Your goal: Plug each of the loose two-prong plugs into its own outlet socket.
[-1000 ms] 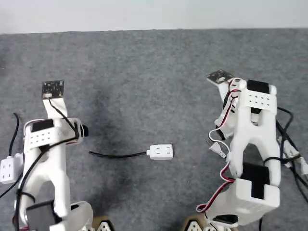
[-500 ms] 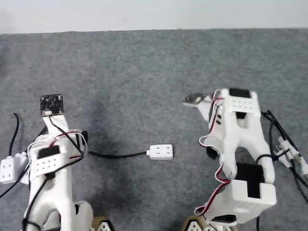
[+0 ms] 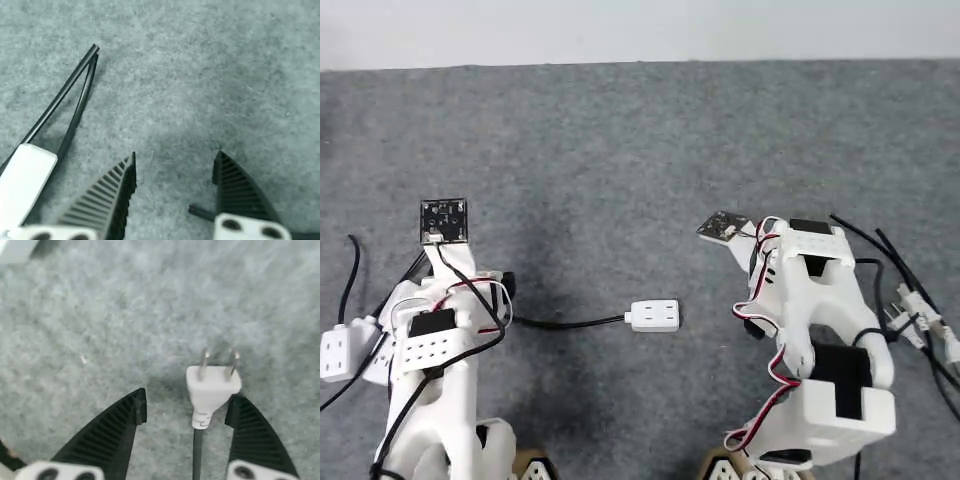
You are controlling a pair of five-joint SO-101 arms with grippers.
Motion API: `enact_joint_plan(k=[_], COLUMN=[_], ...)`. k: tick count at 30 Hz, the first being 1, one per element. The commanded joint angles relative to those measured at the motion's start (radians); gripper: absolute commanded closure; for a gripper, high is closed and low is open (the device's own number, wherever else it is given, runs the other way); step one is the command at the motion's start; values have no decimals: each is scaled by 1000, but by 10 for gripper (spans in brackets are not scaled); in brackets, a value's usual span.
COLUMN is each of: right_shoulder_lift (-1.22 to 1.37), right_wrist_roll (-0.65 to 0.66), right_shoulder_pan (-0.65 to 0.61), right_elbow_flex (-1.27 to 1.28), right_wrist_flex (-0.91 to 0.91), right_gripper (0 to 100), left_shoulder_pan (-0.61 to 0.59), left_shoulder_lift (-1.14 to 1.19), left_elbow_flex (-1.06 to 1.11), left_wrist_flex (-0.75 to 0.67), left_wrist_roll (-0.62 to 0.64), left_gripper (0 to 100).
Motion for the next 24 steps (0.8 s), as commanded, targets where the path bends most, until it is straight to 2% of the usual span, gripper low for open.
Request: enact_joint_plan(k=[1,11,17,24], right_shoulder_lift=[53,97,101,101], right_wrist_roll=[5,9,11,3], right_shoulder_pan=[-5,-18,-73,-113], right_elbow_flex=[-54,-126,-124,-121], right_wrist_flex=[-35,-8,-13,-16], right_gripper=[732,824,935,859], left_shoulder_pan=[8,9,26,26], left_shoulder_lift=[-25,-25,-25,-25], left_elbow_flex=[-7,-4,4,12], left_wrist_flex=[-23,-38,-48,-51], left_wrist_roll=[9,9,9,8], left_gripper=[769,769,769,769])
